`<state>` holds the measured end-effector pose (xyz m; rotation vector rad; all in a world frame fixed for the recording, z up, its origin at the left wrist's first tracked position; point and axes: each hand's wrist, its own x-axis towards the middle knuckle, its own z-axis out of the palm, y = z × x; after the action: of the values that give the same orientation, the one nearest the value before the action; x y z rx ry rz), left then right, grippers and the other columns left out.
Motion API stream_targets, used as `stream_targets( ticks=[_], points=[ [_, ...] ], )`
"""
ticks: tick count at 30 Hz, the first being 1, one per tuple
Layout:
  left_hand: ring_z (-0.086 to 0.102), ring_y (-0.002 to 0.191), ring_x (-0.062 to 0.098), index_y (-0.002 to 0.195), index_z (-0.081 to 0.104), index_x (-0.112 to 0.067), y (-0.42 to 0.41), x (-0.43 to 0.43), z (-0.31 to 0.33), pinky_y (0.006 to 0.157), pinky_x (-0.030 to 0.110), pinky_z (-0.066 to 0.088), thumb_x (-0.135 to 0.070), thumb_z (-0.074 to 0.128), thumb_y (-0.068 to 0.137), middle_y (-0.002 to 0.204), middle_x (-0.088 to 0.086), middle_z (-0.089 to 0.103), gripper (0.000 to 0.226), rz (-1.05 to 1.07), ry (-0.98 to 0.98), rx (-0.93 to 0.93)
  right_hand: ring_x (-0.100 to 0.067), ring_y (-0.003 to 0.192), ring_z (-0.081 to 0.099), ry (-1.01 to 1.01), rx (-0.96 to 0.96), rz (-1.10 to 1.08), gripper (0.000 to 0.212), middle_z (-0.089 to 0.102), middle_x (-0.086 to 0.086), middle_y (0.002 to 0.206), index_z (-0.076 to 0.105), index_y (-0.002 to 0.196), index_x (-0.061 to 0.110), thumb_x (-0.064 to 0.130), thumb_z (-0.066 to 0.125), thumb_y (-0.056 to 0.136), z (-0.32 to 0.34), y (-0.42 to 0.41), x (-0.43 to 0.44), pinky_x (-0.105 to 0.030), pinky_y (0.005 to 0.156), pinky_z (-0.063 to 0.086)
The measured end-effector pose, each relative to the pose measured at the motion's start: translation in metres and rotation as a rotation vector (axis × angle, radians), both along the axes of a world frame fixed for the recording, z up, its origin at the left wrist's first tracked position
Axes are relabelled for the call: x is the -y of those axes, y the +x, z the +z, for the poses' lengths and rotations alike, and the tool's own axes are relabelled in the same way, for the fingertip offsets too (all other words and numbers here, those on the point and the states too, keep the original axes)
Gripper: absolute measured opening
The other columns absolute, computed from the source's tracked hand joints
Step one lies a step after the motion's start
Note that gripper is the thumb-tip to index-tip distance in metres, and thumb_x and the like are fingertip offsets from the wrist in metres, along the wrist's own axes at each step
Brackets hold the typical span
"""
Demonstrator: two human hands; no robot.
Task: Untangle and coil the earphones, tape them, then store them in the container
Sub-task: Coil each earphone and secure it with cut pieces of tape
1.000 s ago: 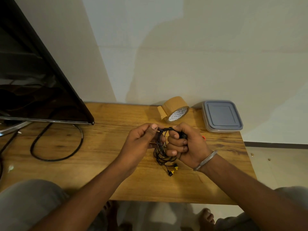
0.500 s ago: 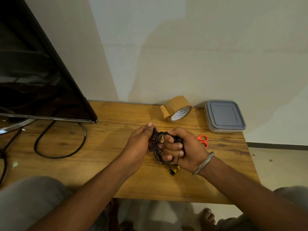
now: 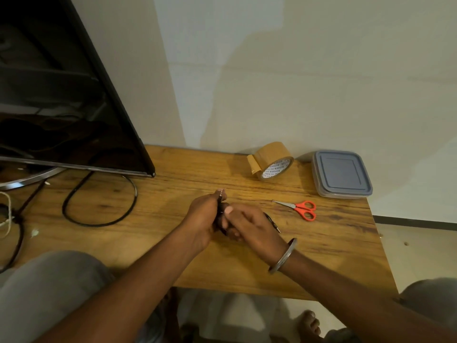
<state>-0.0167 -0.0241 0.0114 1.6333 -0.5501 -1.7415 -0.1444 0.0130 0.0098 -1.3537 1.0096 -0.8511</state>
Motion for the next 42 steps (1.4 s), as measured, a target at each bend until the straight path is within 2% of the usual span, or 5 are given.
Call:
stream_targets(
  ticks=[4,11,18,28,42],
  points=[
    [0.052,0.054,0.016,0.083,0.061,-0.014,0.01,0.008,-0.009,0.055,0.028,0.043,-0.029,0.051,0.102,0.064,0.003,0.062,0.026,0.032,0.024,-0.021,-0.016,0.063,0.054,-0.389,-0.397,0.101,0.029,0.06,-0.003,0.073,0.057,0.083,0.012,0.03,0.042,0.101,-0.038,0.019,-0.012,-0.035,0.06,0.043],
    [0.06,0.084,0.017,0.087,0.065,-0.019,0.039,0.014,-0.022,0.072,0.028,0.043,-0.038,0.06,0.096,0.089,-0.001,0.065,0.022,-0.448,-0.266,0.652,-0.024,0.08,0.057,-0.945,-1.082,0.341,0.028,0.065,-0.003,0.093,0.062,0.103,0.016,0.035,0.043,0.097,-0.07,0.021,-0.033,-0.04,0.078,0.047],
    [0.066,0.073,0.009,0.087,0.076,-0.019,0.051,0.009,-0.013,0.065,0.025,0.055,-0.028,0.079,0.082,0.08,-0.004,0.072,0.011,-0.898,-0.188,0.702,-0.026,0.084,0.059,-1.043,-1.128,0.293,0.023,0.065,-0.007,0.098,0.063,0.108,0.014,0.029,0.055,0.094,-0.078,0.015,-0.025,-0.044,0.085,0.05],
    [0.068,0.076,0.014,0.073,0.073,-0.028,0.041,0.006,-0.014,0.065,0.028,0.057,-0.021,0.075,0.081,0.081,-0.006,0.069,0.011,-0.837,-0.305,1.029,-0.028,0.09,0.057,-1.024,-1.051,0.251,0.028,0.063,-0.009,0.101,0.065,0.111,0.009,0.025,0.046,0.097,-0.074,0.013,-0.022,-0.042,0.088,0.051],
    [0.068,0.075,0.011,0.072,0.076,-0.023,0.05,0.012,-0.016,0.065,0.026,0.053,-0.034,0.088,0.07,0.074,-0.006,0.072,0.016,-0.782,-0.248,0.895,-0.024,0.101,0.06,-0.783,-0.948,0.227,0.042,0.064,-0.006,0.114,0.065,0.12,0.011,0.042,0.05,0.096,-0.064,0.004,-0.02,-0.036,0.083,0.054]
  ],
)
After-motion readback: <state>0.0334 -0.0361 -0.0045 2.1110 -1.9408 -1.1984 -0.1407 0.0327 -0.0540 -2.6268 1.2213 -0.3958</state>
